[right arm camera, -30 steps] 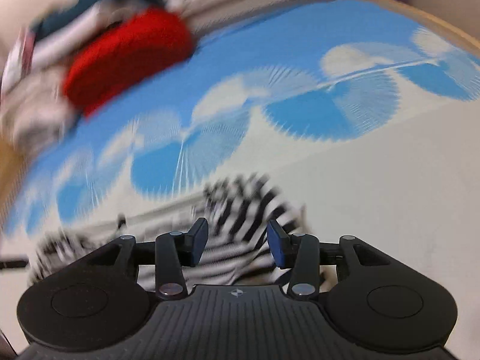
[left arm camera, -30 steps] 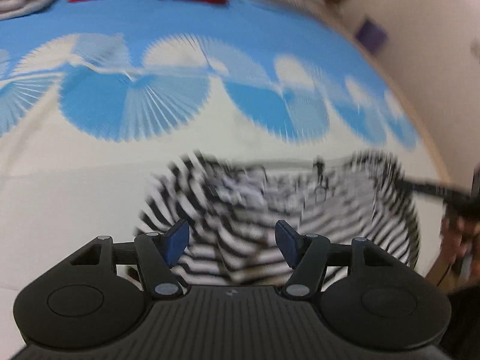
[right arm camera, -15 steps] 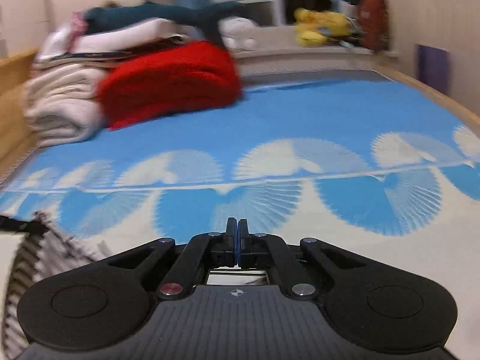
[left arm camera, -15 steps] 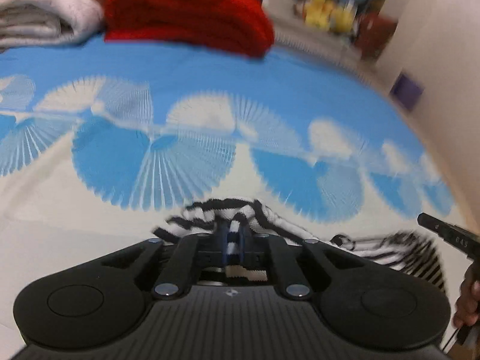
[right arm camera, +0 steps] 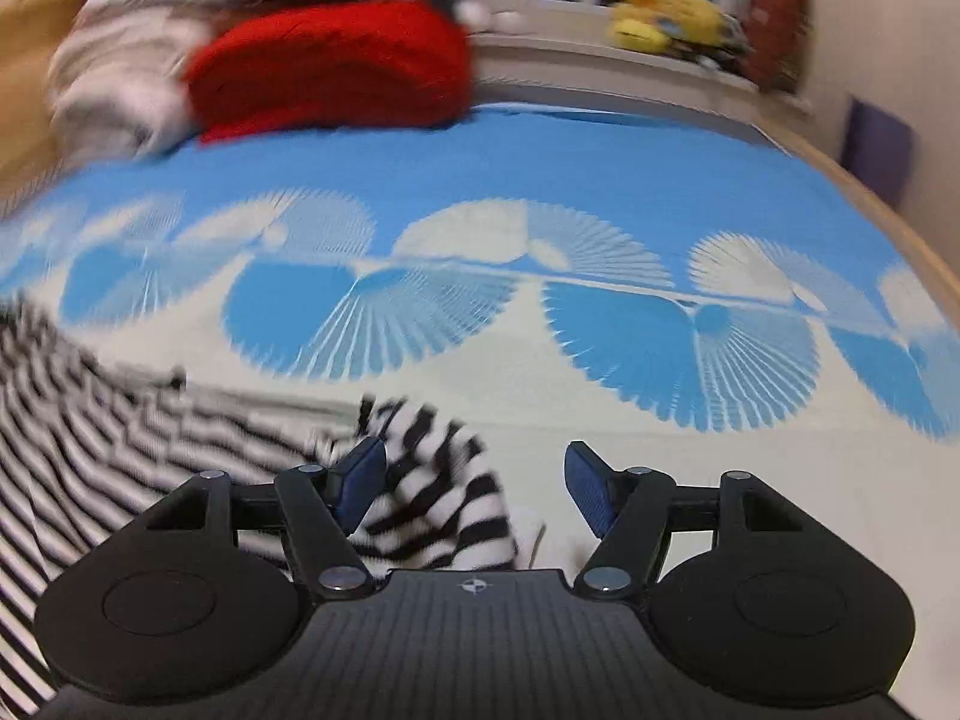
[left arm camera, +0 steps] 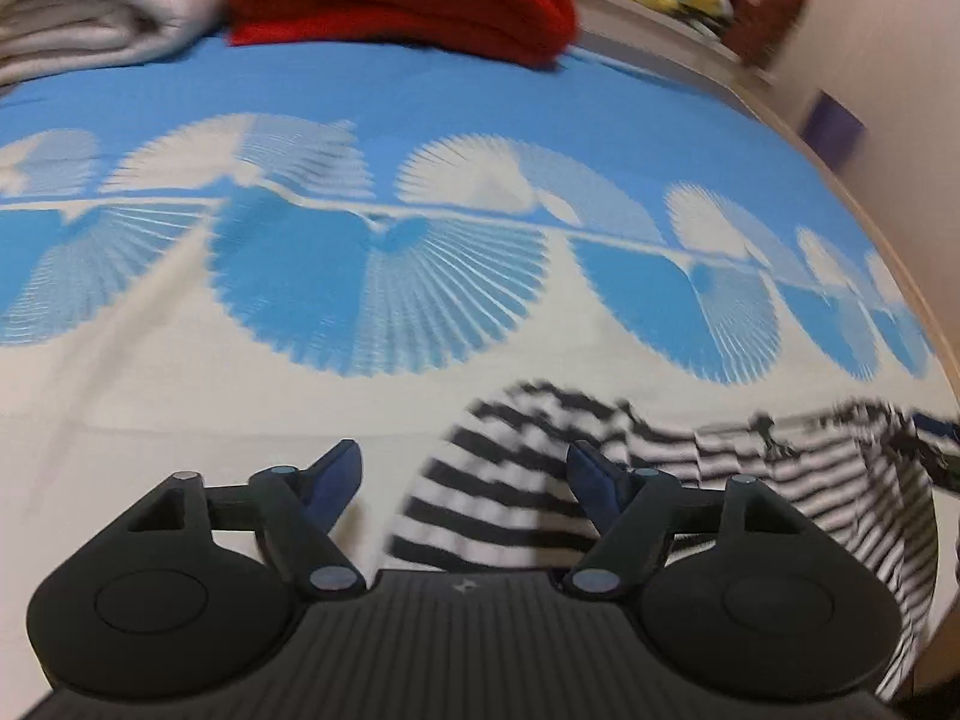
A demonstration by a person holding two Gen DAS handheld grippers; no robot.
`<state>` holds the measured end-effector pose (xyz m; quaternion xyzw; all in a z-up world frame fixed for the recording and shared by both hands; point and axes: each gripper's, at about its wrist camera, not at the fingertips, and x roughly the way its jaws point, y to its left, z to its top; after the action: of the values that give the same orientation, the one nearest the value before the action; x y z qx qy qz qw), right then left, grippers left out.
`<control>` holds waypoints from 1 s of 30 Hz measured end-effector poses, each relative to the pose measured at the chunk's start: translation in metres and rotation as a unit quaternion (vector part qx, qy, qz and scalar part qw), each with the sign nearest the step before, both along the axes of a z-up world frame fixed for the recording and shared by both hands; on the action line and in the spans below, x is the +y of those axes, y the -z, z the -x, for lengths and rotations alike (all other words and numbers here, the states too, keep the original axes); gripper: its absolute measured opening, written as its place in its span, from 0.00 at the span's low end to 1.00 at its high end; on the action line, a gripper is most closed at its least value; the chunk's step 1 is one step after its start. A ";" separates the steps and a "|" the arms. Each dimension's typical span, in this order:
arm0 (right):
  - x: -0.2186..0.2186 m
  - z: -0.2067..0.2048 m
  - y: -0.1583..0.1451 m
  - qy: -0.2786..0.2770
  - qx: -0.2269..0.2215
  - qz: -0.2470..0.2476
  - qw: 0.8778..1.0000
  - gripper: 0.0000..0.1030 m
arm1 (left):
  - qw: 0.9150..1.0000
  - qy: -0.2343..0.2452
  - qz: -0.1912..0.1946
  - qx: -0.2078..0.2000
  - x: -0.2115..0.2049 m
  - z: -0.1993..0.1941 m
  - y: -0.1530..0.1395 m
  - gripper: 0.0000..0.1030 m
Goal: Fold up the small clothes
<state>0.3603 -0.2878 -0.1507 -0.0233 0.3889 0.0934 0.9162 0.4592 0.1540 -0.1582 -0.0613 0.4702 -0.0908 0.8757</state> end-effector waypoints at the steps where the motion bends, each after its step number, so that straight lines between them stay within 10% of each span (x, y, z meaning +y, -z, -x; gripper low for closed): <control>1: 0.004 -0.003 0.003 -0.003 0.003 0.007 1.000 0.65 | 1.000 0.004 -0.016 -0.002 -0.004 0.000 0.004 0.70; 3: 0.009 -0.011 0.008 -0.006 0.009 0.014 1.000 0.59 | 0.999 0.004 -0.038 -0.007 -0.010 -0.002 0.009 0.37; 4: 0.013 -0.015 0.010 -0.009 0.009 0.019 1.000 0.39 | 1.000 0.008 -0.021 -0.006 -0.009 -0.004 0.009 0.11; 5: 0.015 -0.017 0.010 -0.011 0.009 0.015 1.000 0.05 | 1.000 0.008 0.001 -0.009 -0.004 -0.004 0.008 0.07; 12: 0.011 -0.028 -0.022 0.079 -0.092 -0.051 0.991 0.04 | 0.996 -0.025 -0.042 -0.077 -0.012 -0.011 -0.004 0.07; 15: 0.027 -0.048 0.009 0.080 -0.019 0.016 0.997 0.06 | 0.995 0.019 -0.094 0.012 -0.035 -0.022 0.032 0.13; 18: 0.032 -0.059 0.036 0.085 0.086 0.049 0.991 0.15 | 0.993 0.015 -0.113 0.000 -0.033 -0.015 0.018 0.38; 20: 0.022 -0.051 0.020 0.108 0.068 0.029 0.991 0.33 | 0.996 -0.011 -0.083 -0.021 -0.016 -0.004 -0.006 0.66; 25: -0.040 -0.005 -0.040 0.176 0.058 -0.168 0.968 0.41 | 0.998 -0.057 0.007 0.033 0.038 0.034 -0.049 0.66; 30: -0.057 0.060 -0.053 0.146 0.076 -0.144 0.976 0.57 | 0.994 -0.061 0.060 0.071 0.064 0.103 -0.044 0.66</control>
<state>0.3002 -0.3451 -0.0974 0.1727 0.4389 0.0151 0.8817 0.3566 0.2184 -0.1140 -0.1488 0.5203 -0.0607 0.8387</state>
